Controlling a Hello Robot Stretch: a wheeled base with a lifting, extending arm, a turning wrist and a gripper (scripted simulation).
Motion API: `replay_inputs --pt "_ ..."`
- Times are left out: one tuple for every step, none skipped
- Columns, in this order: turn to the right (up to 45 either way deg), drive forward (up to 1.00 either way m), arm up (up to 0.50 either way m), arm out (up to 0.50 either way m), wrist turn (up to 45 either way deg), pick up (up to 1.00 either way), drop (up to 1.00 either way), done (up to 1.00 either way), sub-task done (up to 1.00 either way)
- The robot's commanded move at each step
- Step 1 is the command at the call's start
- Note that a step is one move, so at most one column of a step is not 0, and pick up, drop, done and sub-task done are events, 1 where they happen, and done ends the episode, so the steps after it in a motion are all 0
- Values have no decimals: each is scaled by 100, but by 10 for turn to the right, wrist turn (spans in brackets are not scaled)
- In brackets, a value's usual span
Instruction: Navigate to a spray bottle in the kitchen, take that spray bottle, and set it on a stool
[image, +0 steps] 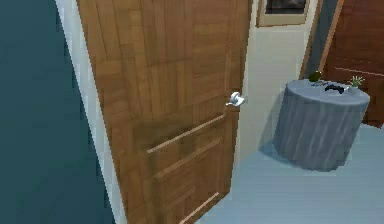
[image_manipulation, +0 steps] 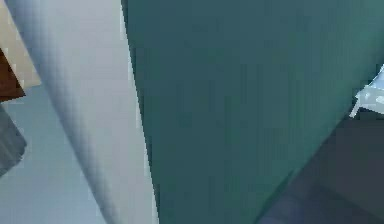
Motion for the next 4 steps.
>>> replay_inputs --pt "0 35 0 0 0 0 0 0 0" --pt "450 0 0 0 0 0 0 0 0" --pt "120 0 0 0 0 0 0 0 0" --pt "0 100 0 0 0 0 0 0 0"
